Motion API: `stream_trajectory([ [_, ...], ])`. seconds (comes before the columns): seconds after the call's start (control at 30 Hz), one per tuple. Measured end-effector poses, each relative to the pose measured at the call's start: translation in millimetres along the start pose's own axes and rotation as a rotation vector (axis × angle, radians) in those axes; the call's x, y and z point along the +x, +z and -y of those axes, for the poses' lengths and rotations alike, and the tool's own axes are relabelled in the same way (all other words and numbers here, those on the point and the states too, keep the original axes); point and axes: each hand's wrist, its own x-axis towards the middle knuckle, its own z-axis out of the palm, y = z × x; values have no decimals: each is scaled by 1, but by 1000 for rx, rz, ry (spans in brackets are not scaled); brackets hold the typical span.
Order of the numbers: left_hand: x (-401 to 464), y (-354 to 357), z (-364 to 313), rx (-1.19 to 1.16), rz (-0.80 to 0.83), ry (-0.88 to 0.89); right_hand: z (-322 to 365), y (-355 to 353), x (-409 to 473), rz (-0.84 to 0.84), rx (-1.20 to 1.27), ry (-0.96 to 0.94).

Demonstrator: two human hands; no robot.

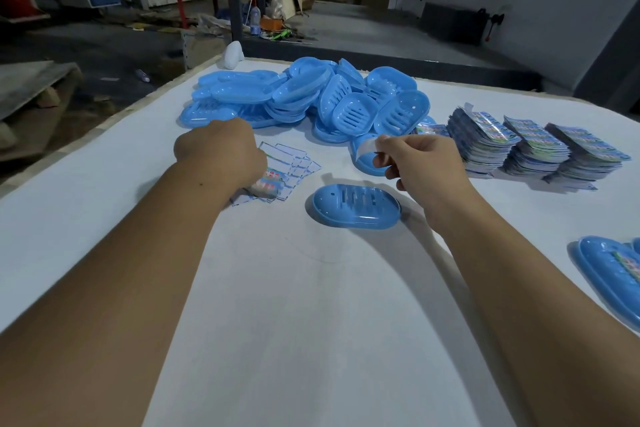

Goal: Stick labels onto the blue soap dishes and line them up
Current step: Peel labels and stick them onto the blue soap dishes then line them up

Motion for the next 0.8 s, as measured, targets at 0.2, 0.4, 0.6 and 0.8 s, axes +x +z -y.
stream_trajectory([
  [0.2,-10,-2,-22,-626,-113,156,-3,4,0,-71,-198,-163],
  [0.4,-41,-3,-60,-1213,146,261,-3,8,-6,-134,-312,-396],
  [0.6,-38,1,-61,-1245,181,256,-6,8,-4,-69,-222,-419],
  [0.8,-35,2,-62,-1255,197,220,-5,7,-3,10,-158,-428],
])
